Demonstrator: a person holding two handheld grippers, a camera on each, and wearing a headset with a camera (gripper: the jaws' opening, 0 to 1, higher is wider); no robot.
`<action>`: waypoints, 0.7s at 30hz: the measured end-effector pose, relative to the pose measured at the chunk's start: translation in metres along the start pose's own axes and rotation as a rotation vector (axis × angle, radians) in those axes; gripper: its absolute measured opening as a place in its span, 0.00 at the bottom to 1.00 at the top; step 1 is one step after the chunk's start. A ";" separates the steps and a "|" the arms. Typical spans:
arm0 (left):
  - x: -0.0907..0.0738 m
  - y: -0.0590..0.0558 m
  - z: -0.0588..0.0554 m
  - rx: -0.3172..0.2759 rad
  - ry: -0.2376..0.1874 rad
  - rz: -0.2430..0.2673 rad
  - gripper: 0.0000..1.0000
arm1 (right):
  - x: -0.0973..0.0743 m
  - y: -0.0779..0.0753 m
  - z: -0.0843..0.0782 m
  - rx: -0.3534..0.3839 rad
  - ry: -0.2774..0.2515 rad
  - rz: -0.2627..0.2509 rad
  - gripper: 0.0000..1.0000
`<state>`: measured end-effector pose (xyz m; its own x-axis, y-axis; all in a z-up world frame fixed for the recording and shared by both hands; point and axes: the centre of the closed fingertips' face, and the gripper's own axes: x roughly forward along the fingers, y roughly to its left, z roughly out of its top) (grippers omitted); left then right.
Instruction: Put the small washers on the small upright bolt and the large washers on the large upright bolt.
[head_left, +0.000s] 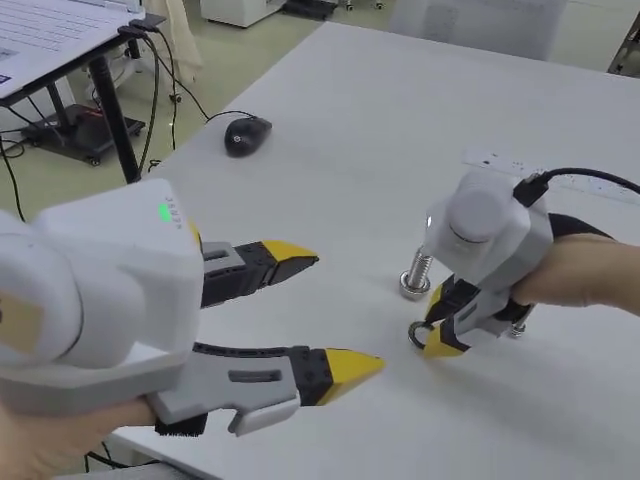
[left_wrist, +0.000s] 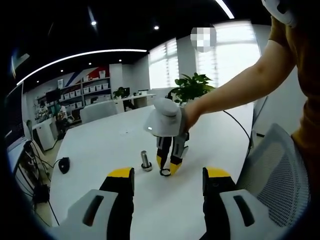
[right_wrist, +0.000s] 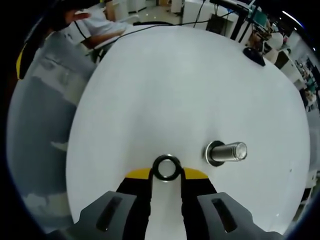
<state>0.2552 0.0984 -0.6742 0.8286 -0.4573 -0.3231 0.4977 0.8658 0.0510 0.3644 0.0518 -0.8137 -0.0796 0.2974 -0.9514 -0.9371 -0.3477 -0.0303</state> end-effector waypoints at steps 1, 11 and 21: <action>0.000 0.000 0.000 0.001 0.001 -0.001 0.54 | -0.003 -0.001 0.000 0.005 -0.001 -0.004 0.22; 0.002 -0.002 0.002 0.005 -0.001 -0.007 0.54 | -0.033 -0.020 0.006 -0.017 -0.027 -0.070 0.22; 0.003 -0.003 0.003 0.009 0.000 -0.016 0.54 | -0.058 -0.035 0.014 -0.031 -0.044 -0.119 0.22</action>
<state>0.2564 0.0938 -0.6728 0.8208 -0.4707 -0.3236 0.5129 0.8567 0.0549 0.3971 0.0590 -0.7534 0.0161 0.3770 -0.9261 -0.9299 -0.3348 -0.1525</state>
